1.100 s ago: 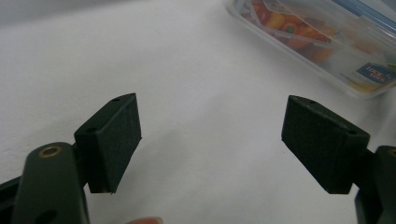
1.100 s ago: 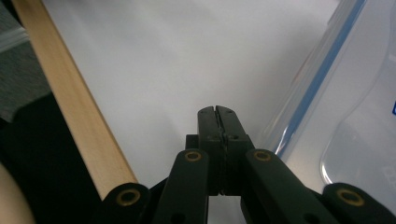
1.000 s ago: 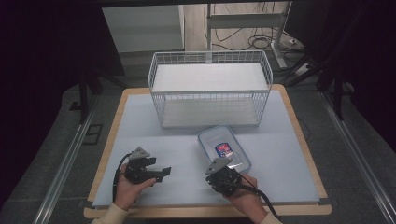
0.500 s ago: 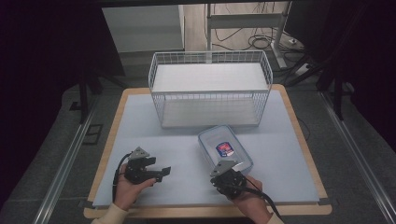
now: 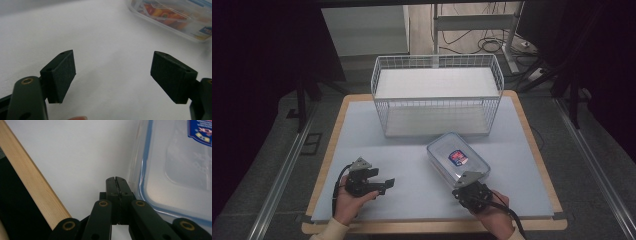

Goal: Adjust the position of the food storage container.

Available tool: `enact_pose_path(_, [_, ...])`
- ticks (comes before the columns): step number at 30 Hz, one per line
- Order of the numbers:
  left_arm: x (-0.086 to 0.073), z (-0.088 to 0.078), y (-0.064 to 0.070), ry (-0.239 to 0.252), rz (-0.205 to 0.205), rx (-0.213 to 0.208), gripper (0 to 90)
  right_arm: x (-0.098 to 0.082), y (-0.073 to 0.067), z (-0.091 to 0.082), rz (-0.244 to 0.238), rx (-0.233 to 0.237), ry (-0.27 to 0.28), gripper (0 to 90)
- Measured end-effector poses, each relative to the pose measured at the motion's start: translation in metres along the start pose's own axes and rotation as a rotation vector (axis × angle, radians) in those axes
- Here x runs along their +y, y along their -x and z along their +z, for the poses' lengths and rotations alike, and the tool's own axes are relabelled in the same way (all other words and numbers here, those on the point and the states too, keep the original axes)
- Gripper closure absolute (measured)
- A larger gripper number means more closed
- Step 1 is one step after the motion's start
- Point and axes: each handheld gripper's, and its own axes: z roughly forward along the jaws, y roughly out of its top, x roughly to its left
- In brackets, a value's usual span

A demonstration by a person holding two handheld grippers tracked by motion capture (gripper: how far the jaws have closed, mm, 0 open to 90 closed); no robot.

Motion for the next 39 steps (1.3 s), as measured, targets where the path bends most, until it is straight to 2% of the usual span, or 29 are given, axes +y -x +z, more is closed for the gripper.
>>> enact_pose_path(2, [0.0,0.0,0.0,0.0,0.001,0.0,20.0,-0.005,0.007,-0.003,0.015,-0.008,0.003,90.0])
enact_pose_path(12, [0.0,0.0,0.0,-0.001,0.0,0.0,20.0,-0.016,0.022,-0.012,0.062,-0.038,0.003,90.0])
enact_pose_path(15, [0.0,0.0,0.0,-0.002,0.001,0.001,20.0,-0.023,0.032,-0.016,0.097,-0.04,0.015,90.0])
enact_pose_path(39, [0.0,0.001,0.0,-0.005,0.002,0.002,20.0,-0.04,0.07,-0.028,0.187,-0.098,0.04,90.0])
